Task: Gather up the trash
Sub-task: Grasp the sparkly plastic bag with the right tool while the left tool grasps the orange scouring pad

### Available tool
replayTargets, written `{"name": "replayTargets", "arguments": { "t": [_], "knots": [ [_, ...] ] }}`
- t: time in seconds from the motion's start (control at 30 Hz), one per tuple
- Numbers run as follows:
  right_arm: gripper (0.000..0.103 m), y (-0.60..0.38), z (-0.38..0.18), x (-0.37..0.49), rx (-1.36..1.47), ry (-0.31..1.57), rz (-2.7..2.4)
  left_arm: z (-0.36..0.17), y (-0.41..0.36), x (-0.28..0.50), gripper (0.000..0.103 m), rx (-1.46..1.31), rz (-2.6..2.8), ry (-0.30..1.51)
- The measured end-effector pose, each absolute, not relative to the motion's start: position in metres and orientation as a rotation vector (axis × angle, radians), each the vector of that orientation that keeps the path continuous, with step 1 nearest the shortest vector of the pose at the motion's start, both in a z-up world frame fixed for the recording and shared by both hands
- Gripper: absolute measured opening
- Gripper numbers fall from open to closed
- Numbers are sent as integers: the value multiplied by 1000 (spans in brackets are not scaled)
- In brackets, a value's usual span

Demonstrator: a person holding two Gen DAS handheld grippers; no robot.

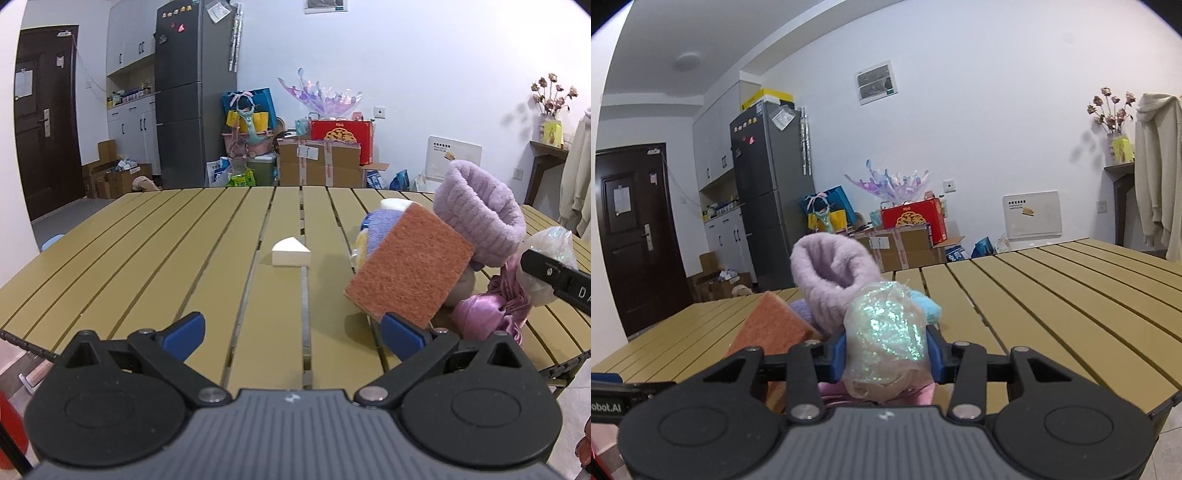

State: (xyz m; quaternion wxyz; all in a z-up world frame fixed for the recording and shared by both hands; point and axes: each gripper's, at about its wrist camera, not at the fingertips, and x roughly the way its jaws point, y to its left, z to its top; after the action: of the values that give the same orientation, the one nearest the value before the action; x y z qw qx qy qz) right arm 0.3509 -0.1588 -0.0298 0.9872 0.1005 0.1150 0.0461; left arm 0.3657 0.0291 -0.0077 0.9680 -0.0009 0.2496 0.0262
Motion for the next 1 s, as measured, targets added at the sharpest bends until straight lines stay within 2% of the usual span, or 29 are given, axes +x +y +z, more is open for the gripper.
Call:
{"name": "replayTargets", "arguments": {
  "t": [0.53,1.0],
  "knots": [
    [42,-184,-24,344,240,221,74,-16,-23,396,103,142,-84,468],
    [42,-202,-28,349,218,254,40,-29,-33,451,103,157,-171,507]
  ]
}}
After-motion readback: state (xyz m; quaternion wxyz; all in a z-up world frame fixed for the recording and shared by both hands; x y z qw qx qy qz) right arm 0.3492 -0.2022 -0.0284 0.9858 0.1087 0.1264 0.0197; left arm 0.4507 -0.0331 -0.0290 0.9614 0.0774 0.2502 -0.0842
